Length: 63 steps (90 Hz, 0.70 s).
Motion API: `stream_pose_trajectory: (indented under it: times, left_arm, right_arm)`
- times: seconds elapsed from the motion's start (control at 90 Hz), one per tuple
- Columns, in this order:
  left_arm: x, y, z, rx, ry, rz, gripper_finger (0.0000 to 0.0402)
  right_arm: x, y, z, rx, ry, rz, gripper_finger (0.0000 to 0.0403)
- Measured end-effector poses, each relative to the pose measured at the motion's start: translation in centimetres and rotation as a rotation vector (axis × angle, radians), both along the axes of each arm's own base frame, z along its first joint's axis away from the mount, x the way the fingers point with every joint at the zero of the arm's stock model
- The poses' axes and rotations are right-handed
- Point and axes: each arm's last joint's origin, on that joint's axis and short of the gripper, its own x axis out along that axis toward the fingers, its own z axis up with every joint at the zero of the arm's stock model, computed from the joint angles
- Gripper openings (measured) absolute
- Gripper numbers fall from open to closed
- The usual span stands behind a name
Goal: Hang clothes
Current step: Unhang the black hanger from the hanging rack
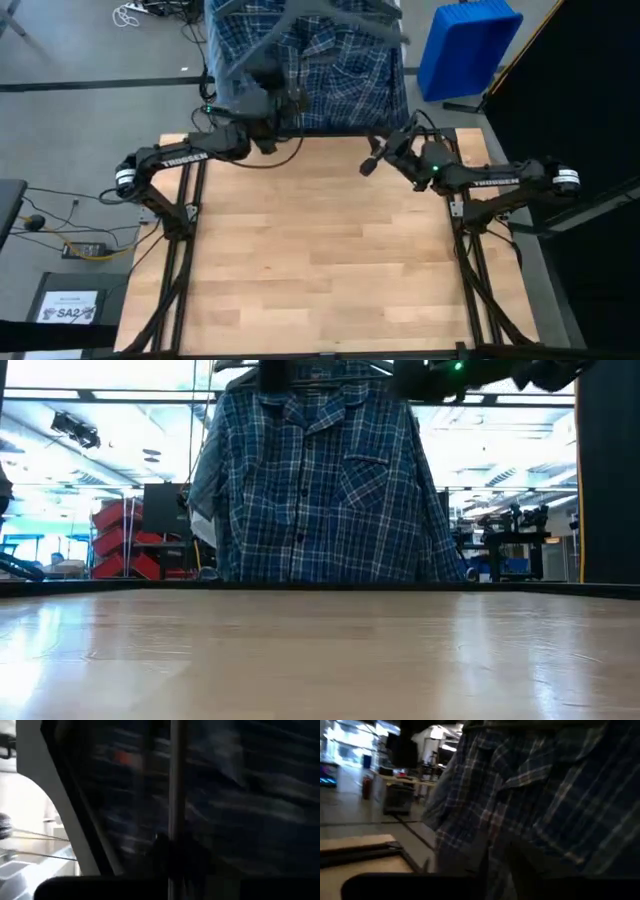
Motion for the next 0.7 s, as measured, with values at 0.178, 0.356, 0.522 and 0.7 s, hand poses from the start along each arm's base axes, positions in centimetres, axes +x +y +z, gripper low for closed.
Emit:
stream_pose_trajectory:
  times: [0.178,0.356,0.522,0.7]
  left_arm:
    - [-1.5,-0.4,-4.8,-0.492,-0.074,-0.245,0.0006]
    - [-2.2,-0.9,-8.9,-0.808,-0.089,-0.239,0.0006]
    - [-3.0,-2.8,-13.7,-1.032,0.046,-0.226,0.0006]
    - [-5.0,-3.8,-19.6,-1.229,0.096,-0.15,0.0006]
  right_arm:
    - [-2.4,1.1,2.0,-0.029,-0.009,-0.128,0.0049]
    - [-4.0,2.2,2.9,-0.027,-0.015,-0.084,0.0045]
    - [-4.3,3.1,3.1,-0.021,-0.033,-0.046,0.004]
    - [-4.2,4.1,2.9,-0.01,-0.019,0.003,0.0044]
